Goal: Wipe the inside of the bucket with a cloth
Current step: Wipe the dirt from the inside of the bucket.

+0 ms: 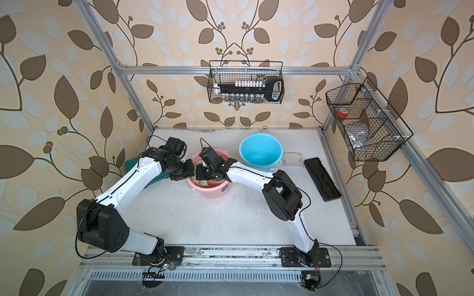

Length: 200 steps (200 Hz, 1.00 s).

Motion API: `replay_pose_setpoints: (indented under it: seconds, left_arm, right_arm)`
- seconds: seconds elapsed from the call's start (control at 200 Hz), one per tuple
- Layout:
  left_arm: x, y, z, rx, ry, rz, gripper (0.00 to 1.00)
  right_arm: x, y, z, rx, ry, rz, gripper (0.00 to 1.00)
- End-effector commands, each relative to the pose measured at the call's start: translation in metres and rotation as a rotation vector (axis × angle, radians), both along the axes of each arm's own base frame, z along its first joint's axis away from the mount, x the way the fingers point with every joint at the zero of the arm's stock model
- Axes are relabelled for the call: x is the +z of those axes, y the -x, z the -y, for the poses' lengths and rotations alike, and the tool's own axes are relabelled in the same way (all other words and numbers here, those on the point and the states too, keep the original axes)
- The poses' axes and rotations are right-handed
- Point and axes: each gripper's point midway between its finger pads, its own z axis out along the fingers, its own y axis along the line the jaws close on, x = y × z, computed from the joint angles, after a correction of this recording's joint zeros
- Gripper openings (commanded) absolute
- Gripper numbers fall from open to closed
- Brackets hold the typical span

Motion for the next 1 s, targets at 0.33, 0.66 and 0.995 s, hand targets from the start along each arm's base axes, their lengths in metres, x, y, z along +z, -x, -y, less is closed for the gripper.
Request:
replay_pose_setpoints:
  seconds: [0.33, 0.66, 0.995]
  left_arm:
    - [0.044, -0.029, -0.013, -0.049, -0.156, 0.197, 0.00]
    - [0.058, -0.031, -0.013, -0.063, -0.161, 0.224, 0.00]
    - [0.052, -0.011, 0.011, -0.168, -0.034, 0.171, 0.00]
  right_arm:
    - [0.009, 0.075, 0.064, 0.338, 0.339, -0.062, 0.00]
    - [0.026, 0.035, 0.143, 0.294, 0.874, 0.084, 0.00]
    - [0.057, -0.040, 0.128, 0.131, 0.946, 0.354, 0.00]
